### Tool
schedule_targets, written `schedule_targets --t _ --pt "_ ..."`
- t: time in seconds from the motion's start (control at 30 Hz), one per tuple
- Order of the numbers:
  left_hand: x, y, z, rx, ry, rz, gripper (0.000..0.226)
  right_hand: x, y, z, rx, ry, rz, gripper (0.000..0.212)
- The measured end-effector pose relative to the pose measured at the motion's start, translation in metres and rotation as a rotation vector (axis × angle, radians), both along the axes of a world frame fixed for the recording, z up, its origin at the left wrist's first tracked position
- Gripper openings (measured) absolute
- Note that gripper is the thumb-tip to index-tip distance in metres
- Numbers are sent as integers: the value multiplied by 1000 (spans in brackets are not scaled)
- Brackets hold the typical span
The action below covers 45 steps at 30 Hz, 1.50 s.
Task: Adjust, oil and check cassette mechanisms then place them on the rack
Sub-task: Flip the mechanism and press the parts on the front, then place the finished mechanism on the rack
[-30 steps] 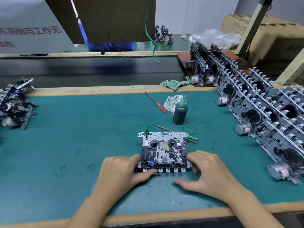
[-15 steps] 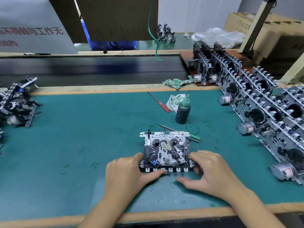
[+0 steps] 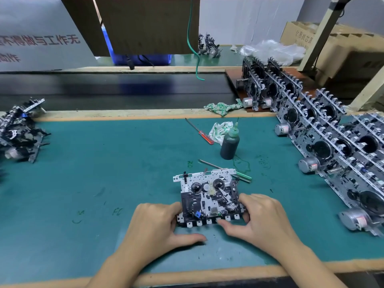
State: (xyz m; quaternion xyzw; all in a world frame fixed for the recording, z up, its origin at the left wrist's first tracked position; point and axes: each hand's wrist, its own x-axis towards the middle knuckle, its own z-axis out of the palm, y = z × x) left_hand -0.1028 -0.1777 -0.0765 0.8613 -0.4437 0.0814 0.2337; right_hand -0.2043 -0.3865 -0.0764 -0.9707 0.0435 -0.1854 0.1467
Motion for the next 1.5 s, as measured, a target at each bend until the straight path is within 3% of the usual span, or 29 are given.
schedule_targets --t 0.13,0.27,0.3,0.37,0.43,0.47,0.53,0.63,0.77,0.87,0.97,1.07,1.17,1.27,1.5 --pt "-2 -2 -1 46 14 93 63 -1 -6 3 -20 3 106 45" --pt "-2 0 5 9 65 99 59 -3 -8 9 -10 83 112 52" --pt "-2 0 7 -20 69 104 55 -3 -8 11 60 118 108 55" --pt "-2 2 13 -141 120 121 51 -4 -7 14 389 144 99 56" --pt "-5 -2 21 -335 309 158 62 1 -4 22 755 104 41 53" --pt "-6 -5 24 -418 392 183 70 4 -2 26 835 97 -13 55" --pt "-5 -12 30 -484 472 272 77 11 3 32 875 151 -78 64" --pt "1 -17 35 -456 615 353 69 21 8 35 916 217 -132 73" --pt "5 -13 28 -432 724 360 64 23 6 38 949 282 -111 69" --pt "4 -9 30 -364 672 390 72 21 5 40 938 328 -57 73" --pt "1 -4 33 -130 329 541 80 19 3 41 777 303 -98 75" --pt "3 -4 42 -217 107 464 53 14 -8 36 446 166 -102 59" --pt "9 -9 47 -362 158 131 39 15 -2 33 586 220 97 48" --pt "14 -22 51 -317 220 -99 35 22 8 26 639 102 140 36" --pt "15 -33 42 -287 137 -121 29 26 14 27 808 15 90 30"
